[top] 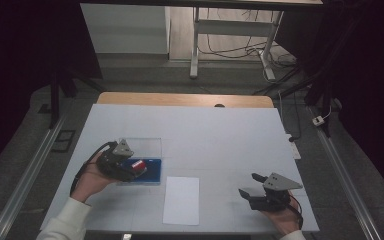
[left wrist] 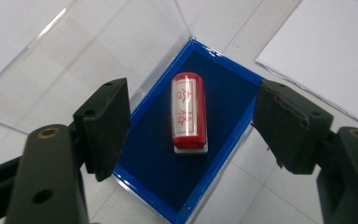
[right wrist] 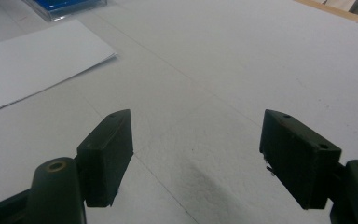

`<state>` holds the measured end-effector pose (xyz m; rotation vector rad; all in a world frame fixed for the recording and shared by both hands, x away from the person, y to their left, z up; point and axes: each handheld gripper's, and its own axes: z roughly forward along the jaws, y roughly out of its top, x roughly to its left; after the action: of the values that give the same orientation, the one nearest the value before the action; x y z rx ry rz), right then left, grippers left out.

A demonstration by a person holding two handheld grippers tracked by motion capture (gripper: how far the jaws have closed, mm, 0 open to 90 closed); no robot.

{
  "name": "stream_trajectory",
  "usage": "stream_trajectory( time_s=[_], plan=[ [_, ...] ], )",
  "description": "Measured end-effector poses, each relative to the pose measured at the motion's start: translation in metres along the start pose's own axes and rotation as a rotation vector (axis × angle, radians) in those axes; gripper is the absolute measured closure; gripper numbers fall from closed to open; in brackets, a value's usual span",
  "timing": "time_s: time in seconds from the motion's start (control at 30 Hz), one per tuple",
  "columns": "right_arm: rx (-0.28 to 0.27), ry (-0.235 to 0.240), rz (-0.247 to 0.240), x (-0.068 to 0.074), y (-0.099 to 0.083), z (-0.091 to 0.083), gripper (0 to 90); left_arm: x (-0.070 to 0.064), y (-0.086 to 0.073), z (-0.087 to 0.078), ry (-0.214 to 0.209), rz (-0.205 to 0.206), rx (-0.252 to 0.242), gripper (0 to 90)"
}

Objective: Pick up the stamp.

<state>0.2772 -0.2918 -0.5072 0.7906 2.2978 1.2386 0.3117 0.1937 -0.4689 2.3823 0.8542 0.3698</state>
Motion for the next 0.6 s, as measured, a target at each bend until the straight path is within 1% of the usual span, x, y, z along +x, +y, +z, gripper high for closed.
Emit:
stream_trajectory(
  time_s=[0.03, 0.13, 0.3, 0.33, 0.37, 0.4, 0.47, 0.5, 0.53, 0.6],
  plan=[
    [0.004, -0.001, -0.002, 0.000, 0.000, 0.000, 25.2, 0.000, 0.001, 0.001, 0.002, -0.002, 0.005, 31.6],
    [0.010, -0.003, 0.000, 0.000, 0.000, 0.000, 25.2, 0.001, 0.002, 0.004, 0.001, -0.009, 0.020, 33.7],
    [0.011, -0.005, 0.000, -0.001, -0.001, 0.000, 25.2, 0.001, 0.003, 0.010, -0.002, -0.018, 0.047, 39.7],
    [0.004, -0.004, 0.003, 0.000, -0.001, 0.001, 25.2, 0.001, 0.003, 0.011, 0.000, -0.021, 0.051, 41.2],
    [0.004, -0.004, 0.003, 0.000, -0.001, 0.001, 25.2, 0.001, 0.003, 0.012, -0.001, -0.020, 0.056, 41.2],
    [0.006, -0.001, 0.001, 0.000, -0.001, 0.000, 25.2, 0.001, 0.003, 0.013, -0.001, -0.019, 0.061, 44.2],
    [0.007, -0.002, 0.001, 0.000, -0.001, 0.000, 25.2, 0.001, 0.003, 0.014, 0.000, -0.024, 0.065, 45.9],
    [0.006, -0.002, 0.002, 0.000, -0.001, 0.001, 25.2, 0.000, 0.004, 0.014, 0.001, -0.025, 0.068, 49.1],
    [0.006, -0.002, 0.002, 0.000, -0.001, 0.001, 25.2, 0.000, 0.004, 0.015, 0.003, -0.026, 0.071, 49.1],
    [0.004, -0.002, 0.002, 0.000, -0.002, 0.001, 25.1, 0.000, 0.004, 0.016, 0.004, -0.023, 0.074, 52.4]
  ],
)
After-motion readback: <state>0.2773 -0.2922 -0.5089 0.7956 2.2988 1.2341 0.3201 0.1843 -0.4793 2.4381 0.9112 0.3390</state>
